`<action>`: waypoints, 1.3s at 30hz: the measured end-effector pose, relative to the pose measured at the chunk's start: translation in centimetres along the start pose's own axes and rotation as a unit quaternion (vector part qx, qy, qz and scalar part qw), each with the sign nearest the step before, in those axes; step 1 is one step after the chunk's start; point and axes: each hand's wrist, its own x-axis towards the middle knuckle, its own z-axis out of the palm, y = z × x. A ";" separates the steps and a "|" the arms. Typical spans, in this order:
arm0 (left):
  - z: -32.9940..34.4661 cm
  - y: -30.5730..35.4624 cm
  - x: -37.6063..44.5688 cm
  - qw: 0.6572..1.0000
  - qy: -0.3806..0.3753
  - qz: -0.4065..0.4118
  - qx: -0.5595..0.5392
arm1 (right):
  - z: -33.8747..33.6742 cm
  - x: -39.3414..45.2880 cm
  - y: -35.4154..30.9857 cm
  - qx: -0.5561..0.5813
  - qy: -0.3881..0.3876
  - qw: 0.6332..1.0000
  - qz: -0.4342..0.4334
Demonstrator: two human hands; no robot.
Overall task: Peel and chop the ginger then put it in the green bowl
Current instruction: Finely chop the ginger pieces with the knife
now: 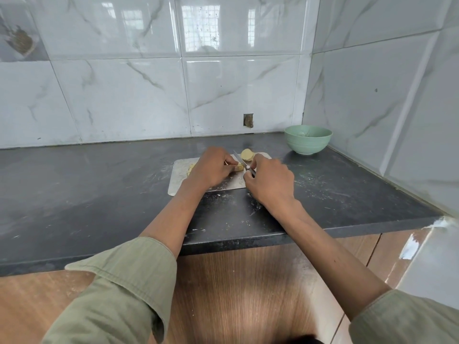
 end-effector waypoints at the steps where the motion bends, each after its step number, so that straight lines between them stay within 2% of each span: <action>1: 0.0 0.0 0.0 1.000 0.001 0.000 0.001 | 0.0 0.0 0.0 0.001 -0.004 1.000 -0.001; 10: 0.1 -0.2 0.0 1.000 0.013 0.004 0.015 | 0.4 0.2 0.1 0.031 -0.034 0.999 0.008; 21: 0.5 -0.5 0.4 0.999 0.013 -0.001 0.034 | 0.2 0.0 -0.1 0.069 0.006 0.997 -0.018; 30: 0.4 -0.1 0.3 0.999 0.016 0.004 0.036 | 0.7 0.3 -0.1 0.003 -0.020 0.999 -0.050; 36: 0.2 0.1 0.3 0.999 0.013 0.007 0.028 | 1.0 2.2 -0.1 0.039 -0.081 0.995 -0.037; 39: 0.2 0.0 0.3 1.000 0.015 0.004 0.019 | 1.0 2.0 0.1 0.040 -0.079 0.996 -0.035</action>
